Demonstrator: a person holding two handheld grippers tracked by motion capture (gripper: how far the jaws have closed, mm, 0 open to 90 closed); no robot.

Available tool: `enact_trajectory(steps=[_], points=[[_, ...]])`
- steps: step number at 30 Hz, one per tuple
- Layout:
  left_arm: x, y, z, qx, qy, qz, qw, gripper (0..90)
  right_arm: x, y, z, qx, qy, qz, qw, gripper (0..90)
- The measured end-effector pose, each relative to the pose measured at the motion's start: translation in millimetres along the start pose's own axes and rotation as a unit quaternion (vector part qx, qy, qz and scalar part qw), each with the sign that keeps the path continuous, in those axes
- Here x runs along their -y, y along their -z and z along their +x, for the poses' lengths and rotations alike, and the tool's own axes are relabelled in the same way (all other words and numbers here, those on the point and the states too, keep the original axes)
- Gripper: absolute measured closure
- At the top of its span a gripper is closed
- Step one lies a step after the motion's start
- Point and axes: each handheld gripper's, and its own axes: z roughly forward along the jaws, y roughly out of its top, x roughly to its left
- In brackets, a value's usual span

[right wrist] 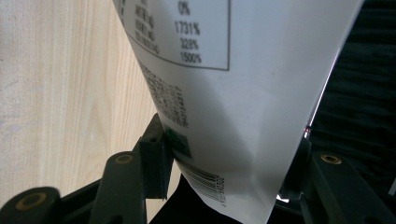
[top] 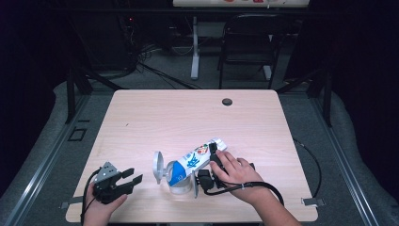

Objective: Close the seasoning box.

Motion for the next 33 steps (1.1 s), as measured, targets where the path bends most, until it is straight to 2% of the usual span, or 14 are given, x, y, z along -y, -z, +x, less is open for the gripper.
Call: enact_trajectory(steps=[33], points=[[-0.2,0.2,-0.1,-0.001,-0.001,0.001,1.0,52.8,-0.9,0.3,-1.6,0.002,0.013,0.002,0.9999,49.8]])
